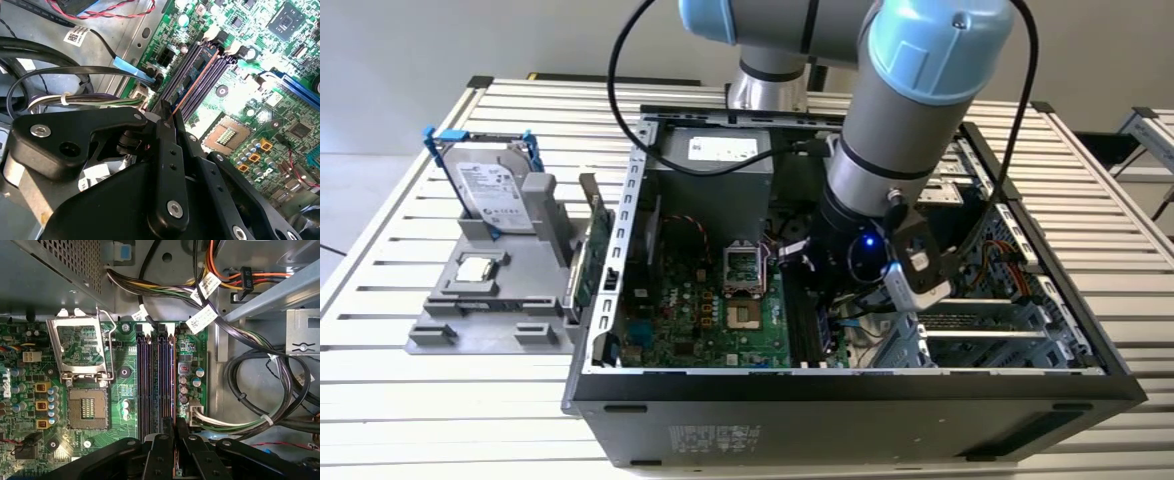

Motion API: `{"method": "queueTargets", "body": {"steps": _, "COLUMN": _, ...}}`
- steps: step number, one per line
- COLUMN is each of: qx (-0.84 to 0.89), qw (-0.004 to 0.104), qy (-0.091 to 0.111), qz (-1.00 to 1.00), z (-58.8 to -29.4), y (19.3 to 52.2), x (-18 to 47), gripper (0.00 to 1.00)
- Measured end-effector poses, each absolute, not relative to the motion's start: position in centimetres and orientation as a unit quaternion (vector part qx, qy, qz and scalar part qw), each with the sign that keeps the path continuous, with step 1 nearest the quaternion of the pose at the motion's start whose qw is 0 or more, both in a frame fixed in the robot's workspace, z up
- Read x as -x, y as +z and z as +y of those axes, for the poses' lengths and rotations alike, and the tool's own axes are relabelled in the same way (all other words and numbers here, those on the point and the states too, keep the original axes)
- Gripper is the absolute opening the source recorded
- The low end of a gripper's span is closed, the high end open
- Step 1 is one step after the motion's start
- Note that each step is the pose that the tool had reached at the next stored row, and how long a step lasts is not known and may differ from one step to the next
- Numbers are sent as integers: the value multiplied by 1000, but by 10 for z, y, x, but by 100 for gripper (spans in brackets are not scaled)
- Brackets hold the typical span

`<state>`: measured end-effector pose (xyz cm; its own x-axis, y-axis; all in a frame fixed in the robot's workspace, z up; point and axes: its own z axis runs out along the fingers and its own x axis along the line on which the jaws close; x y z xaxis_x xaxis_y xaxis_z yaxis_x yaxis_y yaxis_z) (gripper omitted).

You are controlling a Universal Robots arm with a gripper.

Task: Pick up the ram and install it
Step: 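Insert the ram into the slot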

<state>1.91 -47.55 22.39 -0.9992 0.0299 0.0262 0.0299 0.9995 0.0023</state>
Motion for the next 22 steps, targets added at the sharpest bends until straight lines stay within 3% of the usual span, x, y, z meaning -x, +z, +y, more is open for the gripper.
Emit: {"method": "queueTargets", "body": {"steps": 22, "qx": 15, "qw": 13, "qy": -1, "qz": -1000, "z": -473, "y": 217, "x": -19, "gripper": 0}}
